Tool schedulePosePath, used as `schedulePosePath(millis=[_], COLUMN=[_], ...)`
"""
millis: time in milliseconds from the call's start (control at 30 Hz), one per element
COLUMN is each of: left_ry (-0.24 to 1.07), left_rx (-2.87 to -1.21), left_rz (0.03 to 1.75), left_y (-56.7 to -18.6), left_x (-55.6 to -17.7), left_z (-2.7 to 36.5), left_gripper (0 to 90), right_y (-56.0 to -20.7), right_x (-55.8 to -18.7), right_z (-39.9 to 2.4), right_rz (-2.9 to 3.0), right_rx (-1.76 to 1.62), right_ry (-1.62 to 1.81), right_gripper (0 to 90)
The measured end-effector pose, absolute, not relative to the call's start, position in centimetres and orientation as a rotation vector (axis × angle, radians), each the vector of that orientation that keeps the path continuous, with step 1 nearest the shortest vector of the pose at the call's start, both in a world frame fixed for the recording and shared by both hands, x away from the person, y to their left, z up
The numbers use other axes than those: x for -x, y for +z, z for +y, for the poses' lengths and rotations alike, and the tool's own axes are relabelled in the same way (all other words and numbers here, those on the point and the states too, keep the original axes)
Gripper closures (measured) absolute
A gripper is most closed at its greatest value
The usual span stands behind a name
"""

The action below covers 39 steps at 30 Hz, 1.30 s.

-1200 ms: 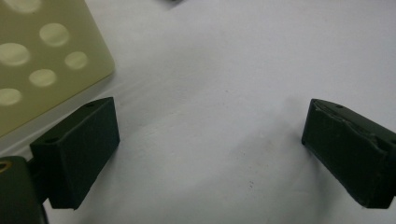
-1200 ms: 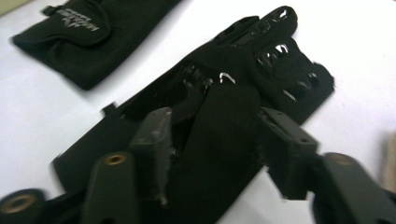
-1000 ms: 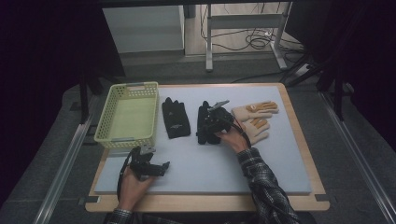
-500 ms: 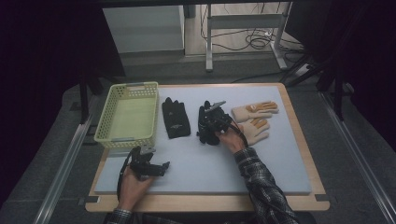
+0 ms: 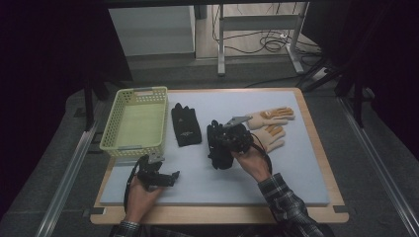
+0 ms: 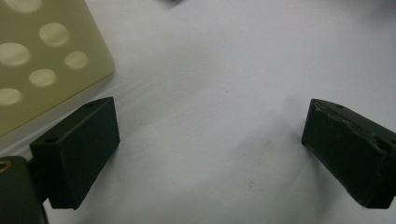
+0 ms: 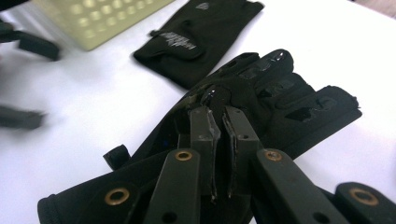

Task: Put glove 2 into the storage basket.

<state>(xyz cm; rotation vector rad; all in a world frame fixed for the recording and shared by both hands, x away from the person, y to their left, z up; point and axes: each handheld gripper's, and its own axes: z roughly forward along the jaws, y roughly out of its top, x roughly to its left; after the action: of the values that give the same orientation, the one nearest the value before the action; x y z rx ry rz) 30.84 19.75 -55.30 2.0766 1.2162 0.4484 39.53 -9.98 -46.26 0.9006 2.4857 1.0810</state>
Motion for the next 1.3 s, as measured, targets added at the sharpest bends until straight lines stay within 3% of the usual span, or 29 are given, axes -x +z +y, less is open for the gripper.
schedulePosePath(millis=[233,333,433,500,600,733,1100,1300], left_ry=[0.45,0.449,0.448,0.448,0.448,0.448,0.449,0.447], left_rx=[-2.082,-2.073,-2.074,-2.073,-2.073,-2.078,-2.077,-2.079], left_rz=[1.214,1.219,1.219,1.219,1.219,1.217,1.217,1.216], left_y=[-55.3,-55.3,-55.3,-55.3,-55.3,-55.3,-55.3,-55.3], left_x=[-30.8,-30.8,-30.8,-30.8,-30.8,-30.8,-30.8,-30.8], left_z=[19.8,19.7,19.7,19.7,19.7,19.7,19.7,19.8], left_gripper=[4.4,4.5,4.5,4.5,4.5,4.5,4.5,4.5], right_y=[-48.1,-49.3,-48.8,-48.4,-48.9,-51.0,-52.7,-51.3], right_x=[-36.1,-35.6,-35.3,-35.0,-34.2,-33.0,-31.5,-33.3], right_z=[-10.2,-10.3,-11.7,-12.8,-14.7,-16.3,-14.6,-14.8], right_rz=[2.539,2.54,2.514,2.506,2.537,2.59,2.655,2.599], right_rx=[-0.918,-0.898,-0.901,-0.904,-0.899,-0.898,-0.783,-0.805], right_ry=[1.105,1.082,1.107,1.102,1.051,1.034,1.082,1.13], right_gripper=[80.2,63.4,56.4,58.9,75.9,86.5,87.0,75.8])
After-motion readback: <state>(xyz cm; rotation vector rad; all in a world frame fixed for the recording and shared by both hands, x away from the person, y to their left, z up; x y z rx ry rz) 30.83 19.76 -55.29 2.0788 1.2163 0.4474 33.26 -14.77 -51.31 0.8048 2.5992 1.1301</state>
